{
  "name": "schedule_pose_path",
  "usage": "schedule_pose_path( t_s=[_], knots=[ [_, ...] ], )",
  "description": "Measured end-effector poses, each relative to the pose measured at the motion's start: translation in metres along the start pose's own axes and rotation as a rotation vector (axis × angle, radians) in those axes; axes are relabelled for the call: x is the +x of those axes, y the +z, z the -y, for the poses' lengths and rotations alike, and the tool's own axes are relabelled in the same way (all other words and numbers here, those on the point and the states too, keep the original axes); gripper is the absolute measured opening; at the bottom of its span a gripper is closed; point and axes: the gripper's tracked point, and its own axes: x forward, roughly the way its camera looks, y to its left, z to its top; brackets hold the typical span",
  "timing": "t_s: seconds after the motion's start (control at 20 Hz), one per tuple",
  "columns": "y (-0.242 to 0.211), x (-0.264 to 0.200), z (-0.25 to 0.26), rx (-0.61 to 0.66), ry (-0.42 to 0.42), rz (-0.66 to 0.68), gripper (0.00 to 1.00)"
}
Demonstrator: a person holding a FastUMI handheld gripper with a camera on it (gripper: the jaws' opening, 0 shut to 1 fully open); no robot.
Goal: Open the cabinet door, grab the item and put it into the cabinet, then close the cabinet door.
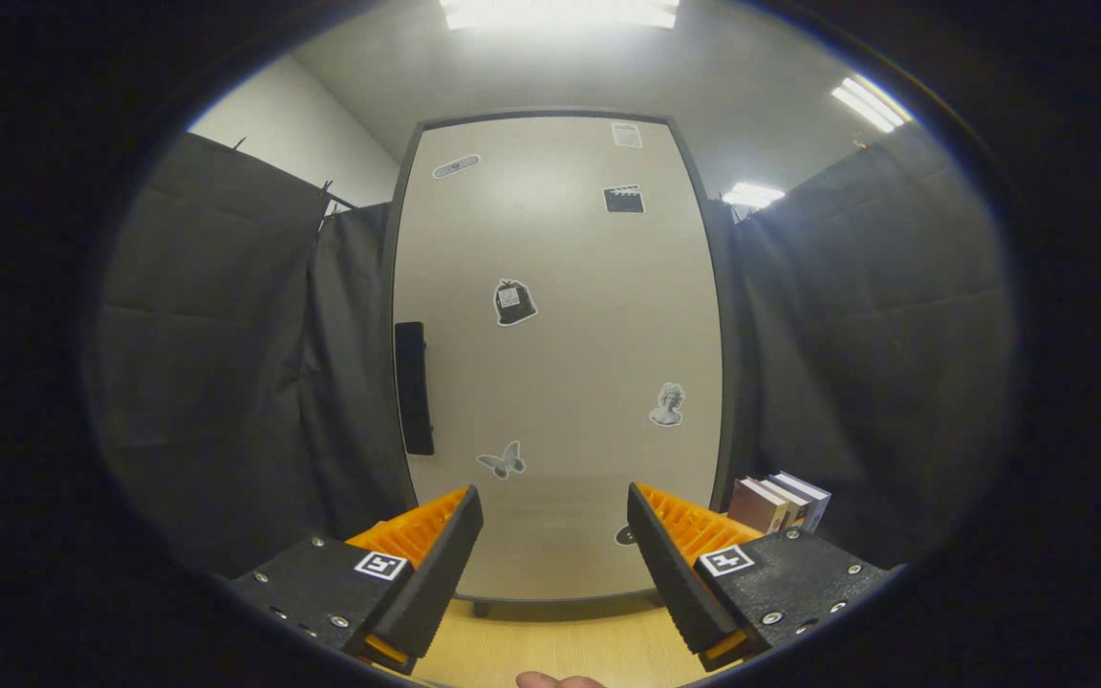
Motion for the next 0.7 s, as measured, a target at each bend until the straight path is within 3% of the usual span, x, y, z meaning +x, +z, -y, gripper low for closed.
schedule_pose_path(
  t_s=[0.3, 0.7],
  knots=[
    [0.017, 0.02, -0.024, -0.004, 0.051, 0.026, 0.95],
    [0.03, 0.086, -0.091, -0.043, 0.157, 0.084, 0.95]
  ],
)
